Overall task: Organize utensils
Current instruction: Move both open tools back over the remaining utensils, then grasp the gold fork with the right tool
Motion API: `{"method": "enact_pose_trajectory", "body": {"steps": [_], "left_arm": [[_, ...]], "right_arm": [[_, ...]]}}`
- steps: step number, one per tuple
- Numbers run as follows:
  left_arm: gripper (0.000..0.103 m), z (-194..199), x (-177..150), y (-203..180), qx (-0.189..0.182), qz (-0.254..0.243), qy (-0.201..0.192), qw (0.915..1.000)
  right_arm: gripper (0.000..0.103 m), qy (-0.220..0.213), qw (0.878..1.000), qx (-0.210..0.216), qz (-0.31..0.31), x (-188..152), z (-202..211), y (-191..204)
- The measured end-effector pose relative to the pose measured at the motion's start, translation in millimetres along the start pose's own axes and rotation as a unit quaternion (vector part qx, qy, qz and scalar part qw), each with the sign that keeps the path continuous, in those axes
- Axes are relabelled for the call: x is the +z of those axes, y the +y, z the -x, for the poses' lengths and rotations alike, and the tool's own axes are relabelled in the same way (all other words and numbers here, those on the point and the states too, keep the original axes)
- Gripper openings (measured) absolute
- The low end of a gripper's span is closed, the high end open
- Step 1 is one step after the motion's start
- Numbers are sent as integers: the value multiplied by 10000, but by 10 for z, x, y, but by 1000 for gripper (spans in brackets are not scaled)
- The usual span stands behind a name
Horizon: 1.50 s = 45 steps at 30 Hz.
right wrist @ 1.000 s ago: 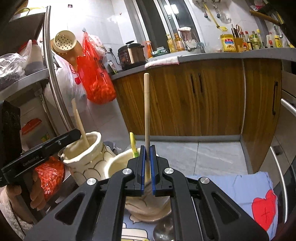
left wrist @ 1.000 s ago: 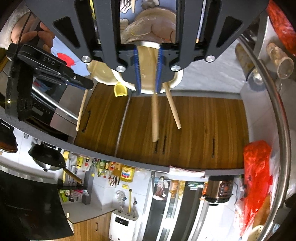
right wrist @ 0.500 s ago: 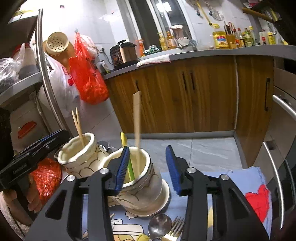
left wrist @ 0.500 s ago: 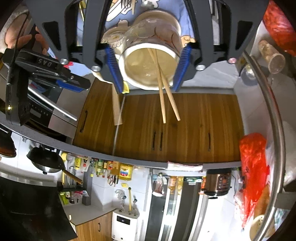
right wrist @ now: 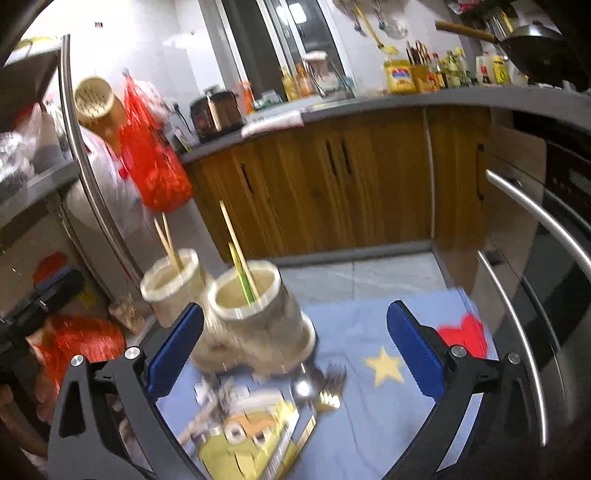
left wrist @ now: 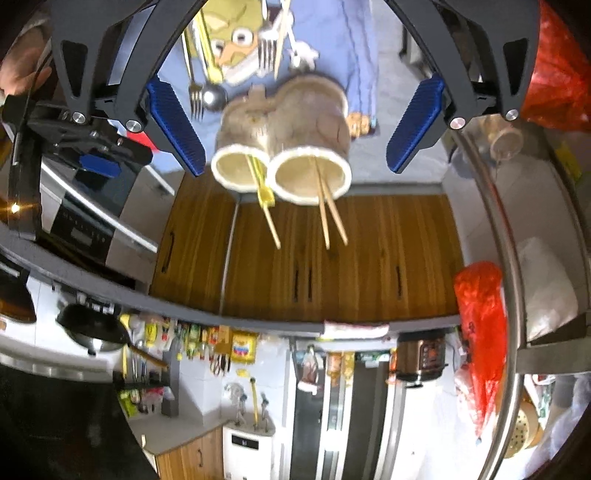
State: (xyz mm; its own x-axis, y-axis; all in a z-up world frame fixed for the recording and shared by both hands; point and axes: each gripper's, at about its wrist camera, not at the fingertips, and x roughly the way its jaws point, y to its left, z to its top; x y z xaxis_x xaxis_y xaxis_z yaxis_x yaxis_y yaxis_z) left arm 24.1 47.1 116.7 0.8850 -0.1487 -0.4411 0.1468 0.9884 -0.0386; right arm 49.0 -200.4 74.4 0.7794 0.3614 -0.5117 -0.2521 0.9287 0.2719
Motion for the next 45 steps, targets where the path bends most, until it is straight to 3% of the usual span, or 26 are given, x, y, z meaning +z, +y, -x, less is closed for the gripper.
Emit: {"method": "enact_pose_trajectory", "body": {"steps": [5,12,17,21,25,30,36,45], "left_arm": [[98,-57,-305,-31,14,75,309,9995],[98,-413,-784,153,142,412,889,9951],[98,-693,-1058,152,308,-12,1529,9878],[98,-711,-1139,83,292,-375,1654,9851],[98,-722,-1151,88,140,-282,1758,9839],[98,-744,-1154,91,132,-263,1834,9826],[98,-714,-1158,75,139,-329,1819,9827],[98,-656,-1176,76,109,-346,1802,9830]], "right_arm": [[98,478,9983,-318,102,-337,-152,-95],[98,765,9941,-721,264,-601,-363,-221],[98,1269,9899,-627,-20,-702,-529,-360],[98,1538,9866,-369,-405,-741,-585,-451],[96,1670,9849,-188,-428,-774,-632,-426],[61,1770,9833,-156,-382,-788,-656,-373],[32,1782,9839,-74,-65,-809,-662,-185],[27,1909,9812,-272,99,-861,-780,-54]]}}
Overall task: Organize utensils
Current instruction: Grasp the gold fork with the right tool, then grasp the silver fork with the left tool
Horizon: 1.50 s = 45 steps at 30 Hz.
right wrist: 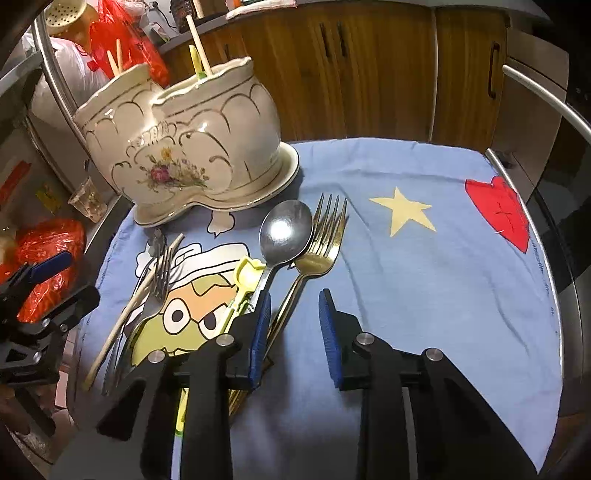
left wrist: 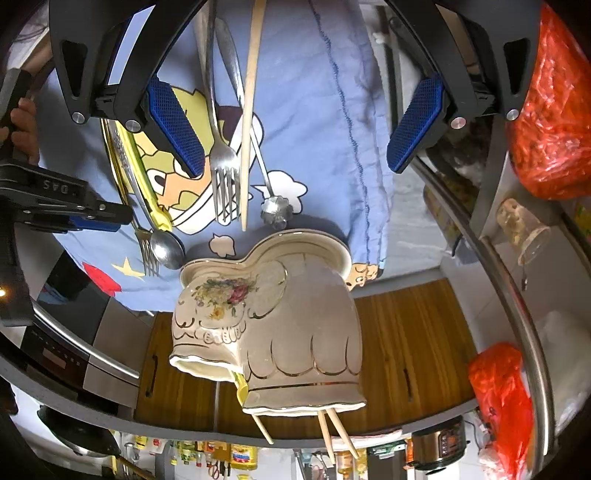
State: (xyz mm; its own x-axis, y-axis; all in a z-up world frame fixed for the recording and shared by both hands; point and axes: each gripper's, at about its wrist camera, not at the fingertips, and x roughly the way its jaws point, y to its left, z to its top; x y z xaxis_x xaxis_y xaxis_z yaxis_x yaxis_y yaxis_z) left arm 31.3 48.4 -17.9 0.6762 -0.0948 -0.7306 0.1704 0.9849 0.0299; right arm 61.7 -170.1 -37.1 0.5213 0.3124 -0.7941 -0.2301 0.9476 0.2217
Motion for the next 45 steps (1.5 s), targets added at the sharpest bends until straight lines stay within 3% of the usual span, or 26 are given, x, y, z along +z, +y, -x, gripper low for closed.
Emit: {"method": "enact_pose_trajectory", "body": {"steps": [6,8,17,19,22,25,28,37,41,45], "left_arm": [[98,36,-13,-21,-134,-19,10,9999],[98,44,-21,-53,-191,-100,16,9998],[92,61,-105,-333,-635,-654,210,9956],[72,50,-112,-381,-728,-705,285,9944],[52,0,-146,-446,-850,-771,471,9923],[38,-53,-172,-491,-938,-818,631,9902],[33,-102,-191,-514,-933,-852,746,9892],[33,-240,-205,-487,-770,-781,934,9896],[33,-242,-204,-488,-750,-794,927,9897],[31,-260,-201,-518,-721,-844,913,9896]], "right_arm": [[23,-17,9995,-260,171,35,-107,92],[14,-14,9996,-224,198,37,-113,96],[8,4,10000,-39,39,40,-21,-37],[8,-29,10000,-45,55,40,18,-59],[7,11,10000,-47,84,34,36,-59],[7,105,9999,5,59,24,31,-96],[7,167,9998,76,-15,11,14,-122],[11,188,9998,53,61,15,21,-132],[25,207,9994,27,261,-10,21,-72],[27,164,9989,-101,438,-33,11,-3]]}}
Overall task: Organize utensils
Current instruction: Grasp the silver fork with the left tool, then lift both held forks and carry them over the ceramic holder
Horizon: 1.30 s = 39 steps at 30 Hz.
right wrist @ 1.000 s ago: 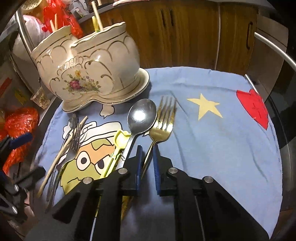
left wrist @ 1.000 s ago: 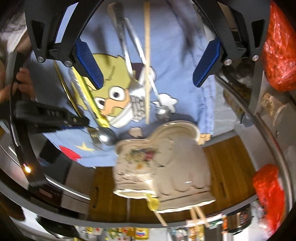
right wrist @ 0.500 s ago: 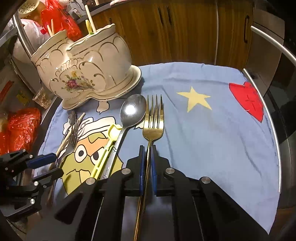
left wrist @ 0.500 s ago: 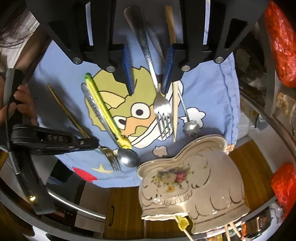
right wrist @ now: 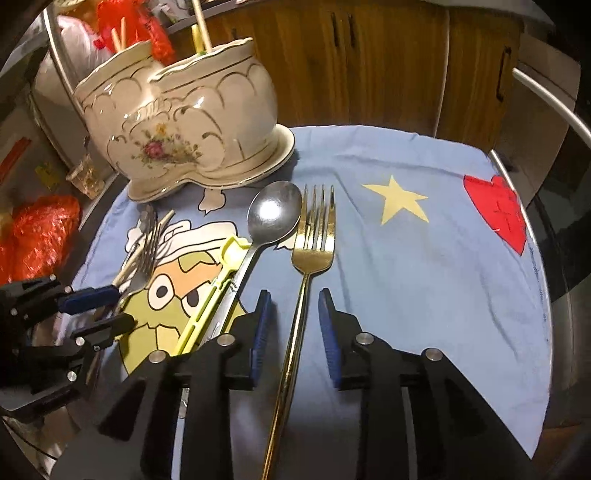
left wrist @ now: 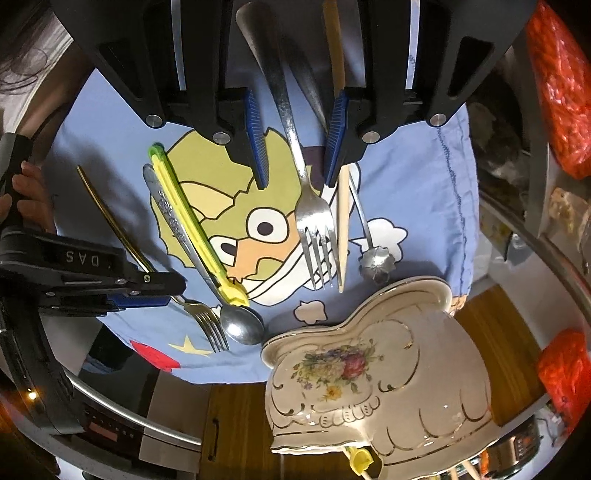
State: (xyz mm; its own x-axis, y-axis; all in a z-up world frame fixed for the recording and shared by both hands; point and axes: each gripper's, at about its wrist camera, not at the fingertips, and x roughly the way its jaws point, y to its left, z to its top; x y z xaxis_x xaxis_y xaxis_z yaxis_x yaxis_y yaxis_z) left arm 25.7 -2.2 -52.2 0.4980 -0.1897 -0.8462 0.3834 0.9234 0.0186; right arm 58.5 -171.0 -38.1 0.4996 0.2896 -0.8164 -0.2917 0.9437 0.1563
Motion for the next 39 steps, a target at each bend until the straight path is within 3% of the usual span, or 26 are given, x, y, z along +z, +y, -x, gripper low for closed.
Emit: {"method": "enact_pose_trajectory", "body": {"steps": [1,3,7,17,28,39], "left_arm": [[27,-10,12,4,24,13,-19,10000],[22,-35,38,-1,87,29,-69,9999],[9,-24,22,-5,180,0,-72,9998],[6,26,4,-13,68,-22,-146,9999],[6,391,57,214,-429,384,-910,9942],[6,707,151,309,-791,383,-1533,9843]], "right_arm": [[26,-16,10000,-25,16,4,-7,5],[11,-33,10000,-86,4,11,-19,-6],[8,-43,10000,-26,-33,22,-23,-48],[6,-91,9997,175,-154,16,21,-70],[5,-872,9945,515,-271,96,398,-123],[5,-1641,9839,640,-319,156,698,-181]]}}
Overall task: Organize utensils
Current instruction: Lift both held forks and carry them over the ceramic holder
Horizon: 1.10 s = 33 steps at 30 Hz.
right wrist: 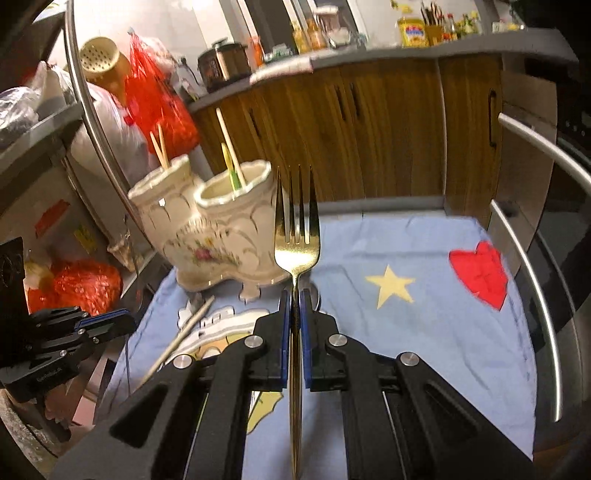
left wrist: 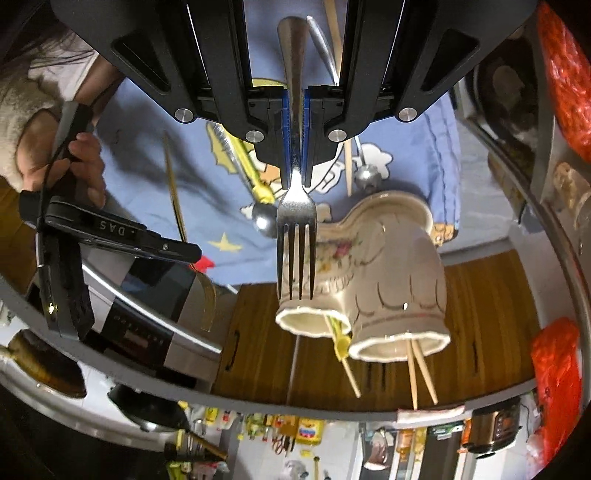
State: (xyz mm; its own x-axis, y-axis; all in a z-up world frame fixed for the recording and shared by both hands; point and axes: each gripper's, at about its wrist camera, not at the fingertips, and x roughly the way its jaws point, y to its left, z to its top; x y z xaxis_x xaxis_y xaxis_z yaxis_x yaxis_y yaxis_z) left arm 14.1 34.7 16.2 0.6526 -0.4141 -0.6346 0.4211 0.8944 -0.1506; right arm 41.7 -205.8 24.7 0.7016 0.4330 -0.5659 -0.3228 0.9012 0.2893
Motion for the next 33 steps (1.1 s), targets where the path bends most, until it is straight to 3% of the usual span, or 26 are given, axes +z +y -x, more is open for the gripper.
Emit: {"method": "enact_pose_trajectory", "body": {"steps": [10,21,27,33], "left_arm": [[6,346,242,50,-202,33,-585,9981],[6,555,882,142,296,86,-1585,9869],[6,583,1216,178,735,86,-2234,9719],[6,508,1409,287,1300,323,-2861,9488]], "right_arm": [[5,-583,9980,58,255,165,157,130],[5,-1477,9876,199,496,820,315,406],[5,-1884,9806,320,446,1139,372,442],[5,-2146,9758,318,274,1313,221,447]]}}
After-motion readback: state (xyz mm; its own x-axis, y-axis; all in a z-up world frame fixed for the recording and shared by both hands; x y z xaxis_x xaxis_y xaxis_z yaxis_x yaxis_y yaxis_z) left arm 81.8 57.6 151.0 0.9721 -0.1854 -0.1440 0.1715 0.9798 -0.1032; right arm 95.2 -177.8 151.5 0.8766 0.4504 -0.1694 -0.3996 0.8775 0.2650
